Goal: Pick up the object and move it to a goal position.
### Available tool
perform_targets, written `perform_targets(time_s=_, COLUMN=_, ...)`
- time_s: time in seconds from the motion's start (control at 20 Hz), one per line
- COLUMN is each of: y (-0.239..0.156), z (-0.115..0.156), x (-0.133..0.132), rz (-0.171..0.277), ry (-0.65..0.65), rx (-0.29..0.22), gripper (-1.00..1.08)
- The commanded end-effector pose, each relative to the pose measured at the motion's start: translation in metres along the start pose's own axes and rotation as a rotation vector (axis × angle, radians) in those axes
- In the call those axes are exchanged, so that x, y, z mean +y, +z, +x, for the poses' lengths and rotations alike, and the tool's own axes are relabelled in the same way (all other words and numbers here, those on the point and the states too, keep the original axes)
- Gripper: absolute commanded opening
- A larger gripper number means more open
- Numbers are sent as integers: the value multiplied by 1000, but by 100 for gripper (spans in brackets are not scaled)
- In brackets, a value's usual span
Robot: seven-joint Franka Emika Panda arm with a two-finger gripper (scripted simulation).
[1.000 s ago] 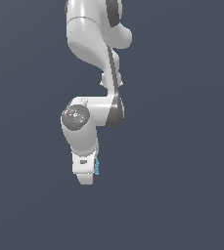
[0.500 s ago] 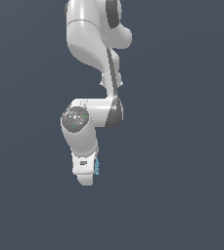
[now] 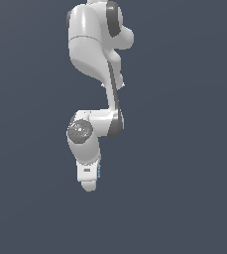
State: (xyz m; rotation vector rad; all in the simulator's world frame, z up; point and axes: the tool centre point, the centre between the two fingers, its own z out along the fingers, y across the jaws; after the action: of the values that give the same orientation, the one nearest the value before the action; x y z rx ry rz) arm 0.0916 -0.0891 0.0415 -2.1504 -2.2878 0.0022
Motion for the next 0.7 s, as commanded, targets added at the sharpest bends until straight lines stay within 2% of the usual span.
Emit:
perform_targets(time_s=0.0, y=2, z=0, x=1, rz=-2, ry=0, rx=-1, gripper=100)
perform_targets(time_s=0.1, y=0, z=-1, x=2, rz=-2, ry=0, rx=0, gripper=100)
perform_targets(time_s=0.15, y=0, z=-1, x=2, rz=-2, ry=0, rx=0, gripper=-100)
perform_targets(time_s=0.65, y=0, z=-1, x=2, rz=-2, ry=0, rx=0, gripper=-100)
